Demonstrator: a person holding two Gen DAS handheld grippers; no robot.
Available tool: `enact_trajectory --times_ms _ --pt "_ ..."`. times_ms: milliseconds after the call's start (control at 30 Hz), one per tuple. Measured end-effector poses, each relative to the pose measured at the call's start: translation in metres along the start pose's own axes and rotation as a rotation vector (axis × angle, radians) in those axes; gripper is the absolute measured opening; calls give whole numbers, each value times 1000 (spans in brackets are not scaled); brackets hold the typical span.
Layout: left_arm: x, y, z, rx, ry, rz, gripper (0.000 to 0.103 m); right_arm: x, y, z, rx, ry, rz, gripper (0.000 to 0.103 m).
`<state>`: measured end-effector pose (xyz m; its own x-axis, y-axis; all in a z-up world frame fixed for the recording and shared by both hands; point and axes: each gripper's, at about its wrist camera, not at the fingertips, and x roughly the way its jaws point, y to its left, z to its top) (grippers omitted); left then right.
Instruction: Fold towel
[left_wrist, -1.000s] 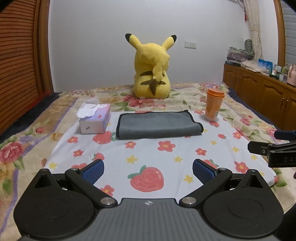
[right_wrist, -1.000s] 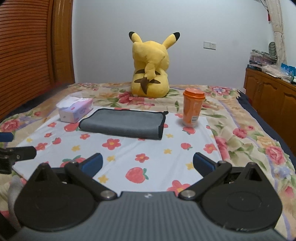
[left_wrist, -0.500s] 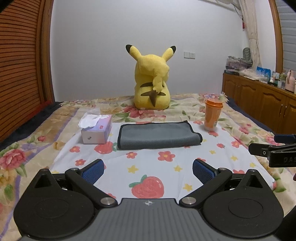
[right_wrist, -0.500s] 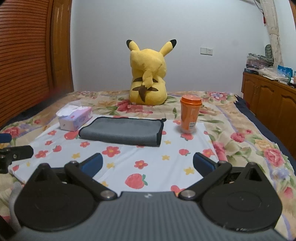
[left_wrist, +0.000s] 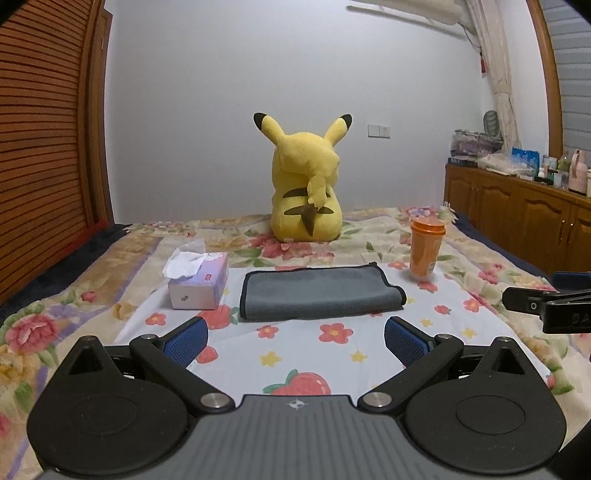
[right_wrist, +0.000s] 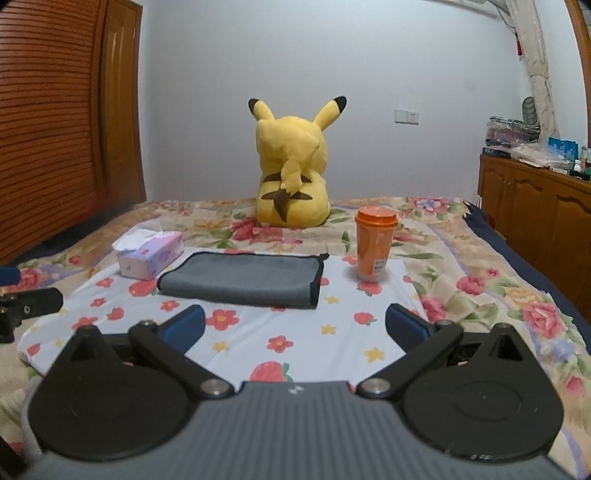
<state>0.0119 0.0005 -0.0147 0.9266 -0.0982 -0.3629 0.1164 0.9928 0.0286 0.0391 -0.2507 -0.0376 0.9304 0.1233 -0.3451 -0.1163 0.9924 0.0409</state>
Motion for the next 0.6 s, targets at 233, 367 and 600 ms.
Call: enact_trajectory --times_ms 233,367,600 --pt "-3 0 1 -5 -21 11 103 -6 -5 1 20 -42 -12 103" --pt "-3 0 0 -6 -23 15 103 -7 -6 1 27 -53 -17 103" --pt "-3 1 0 -5 -24 16 103 -8 -7 1 29 -54 -17 103"
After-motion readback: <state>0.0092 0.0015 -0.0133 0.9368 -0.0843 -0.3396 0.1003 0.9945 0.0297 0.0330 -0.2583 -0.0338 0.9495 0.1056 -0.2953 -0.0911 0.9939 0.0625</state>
